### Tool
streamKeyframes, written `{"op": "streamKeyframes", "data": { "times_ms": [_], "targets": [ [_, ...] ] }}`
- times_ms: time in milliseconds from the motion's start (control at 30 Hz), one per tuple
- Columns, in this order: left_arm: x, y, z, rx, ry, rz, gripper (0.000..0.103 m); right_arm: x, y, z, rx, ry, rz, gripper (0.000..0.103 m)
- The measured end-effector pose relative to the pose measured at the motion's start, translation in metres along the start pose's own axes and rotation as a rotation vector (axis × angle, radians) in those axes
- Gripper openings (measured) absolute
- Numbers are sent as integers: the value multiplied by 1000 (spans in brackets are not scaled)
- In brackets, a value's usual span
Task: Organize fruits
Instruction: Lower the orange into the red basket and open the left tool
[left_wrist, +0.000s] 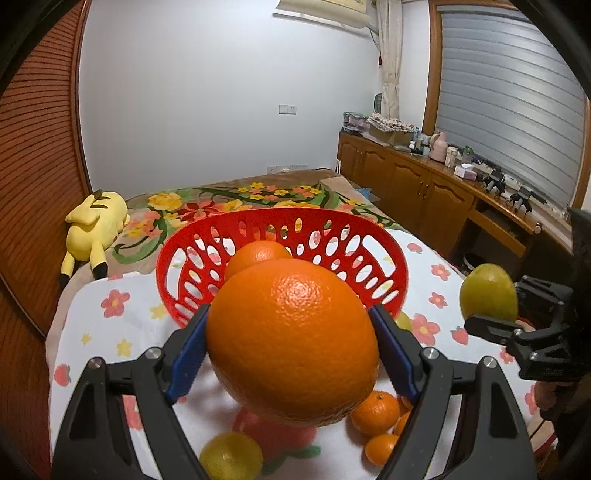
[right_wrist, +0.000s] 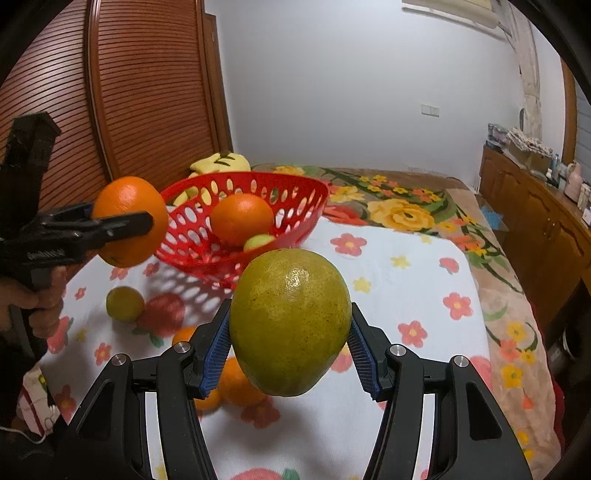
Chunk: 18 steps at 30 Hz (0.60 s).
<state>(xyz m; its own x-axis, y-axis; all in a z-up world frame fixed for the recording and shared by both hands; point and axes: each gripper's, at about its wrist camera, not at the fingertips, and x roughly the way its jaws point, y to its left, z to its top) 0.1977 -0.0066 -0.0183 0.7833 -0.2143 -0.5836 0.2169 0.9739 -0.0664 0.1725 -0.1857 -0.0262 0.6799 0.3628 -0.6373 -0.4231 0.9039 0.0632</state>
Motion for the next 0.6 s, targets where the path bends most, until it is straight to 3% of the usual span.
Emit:
{"op": "streamKeyframes", "data": {
  "times_ms": [300, 600],
  "targets": [
    [20, -1, 9, -16, 26, 7, 83, 3, 1, 27, -7, -22, 14, 60],
    [31, -3, 13, -11, 52, 3, 83, 25, -4, 43, 17, 15, 55, 60]
  ]
}}
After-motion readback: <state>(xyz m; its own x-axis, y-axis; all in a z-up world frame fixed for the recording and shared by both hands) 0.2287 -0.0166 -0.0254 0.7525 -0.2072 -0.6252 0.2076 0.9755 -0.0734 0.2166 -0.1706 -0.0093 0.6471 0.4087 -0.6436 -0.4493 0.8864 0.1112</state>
